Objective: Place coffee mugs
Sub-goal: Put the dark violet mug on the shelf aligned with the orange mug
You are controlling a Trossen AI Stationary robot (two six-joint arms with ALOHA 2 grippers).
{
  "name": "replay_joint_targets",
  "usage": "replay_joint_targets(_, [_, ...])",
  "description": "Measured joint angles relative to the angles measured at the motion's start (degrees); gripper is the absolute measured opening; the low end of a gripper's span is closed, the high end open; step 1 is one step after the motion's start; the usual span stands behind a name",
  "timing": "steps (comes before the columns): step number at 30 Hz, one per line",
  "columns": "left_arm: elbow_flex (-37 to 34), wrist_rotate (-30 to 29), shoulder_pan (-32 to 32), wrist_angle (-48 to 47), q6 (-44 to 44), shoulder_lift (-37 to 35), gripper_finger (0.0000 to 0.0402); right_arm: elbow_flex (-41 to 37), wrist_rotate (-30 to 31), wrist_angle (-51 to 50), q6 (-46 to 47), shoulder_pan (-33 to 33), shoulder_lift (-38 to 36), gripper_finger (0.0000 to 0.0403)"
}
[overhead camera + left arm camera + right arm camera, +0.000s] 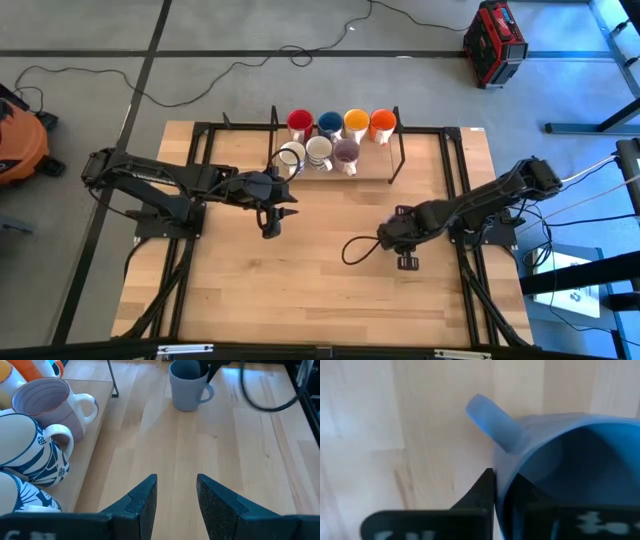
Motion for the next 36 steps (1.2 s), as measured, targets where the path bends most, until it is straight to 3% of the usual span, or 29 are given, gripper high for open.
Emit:
replay_joint_targets(8, [0.01, -0.02, 0.02, -0.02, 0.02, 0.00, 0.0133, 13.00, 4.88, -7.10, -12.70, -2.03, -0.46, 0.0011])
replay_joint_targets(15, [0.01, -0.02, 0.00, 0.02, 0.02, 0.00, 0.0133, 23.90, 8.48, -13.67, -27.87, -12.74, -0.55, 0.0008])
replay_joint_targets(20, [-0.01, 0.00, 0.02, 0.00, 0.00, 0.00, 0.0133, 25.40, 8.52, -14.58, -39.12, -22.14, -0.52, 0.0004])
replay_joint_targets(25, [0.00, -0.02, 0.02, -0.02, 0.02, 0.00, 0.0133, 25.40, 7.44, -14.54, -52.03, -27.61, 0.95, 0.0006])
replay_joint_targets(36, [0.01, -1.05, 0.00, 0.00, 0.00, 0.00, 0.0133, 25.40, 5.54, -14.54, -62.88, -37.06, 6.51, 0.0005])
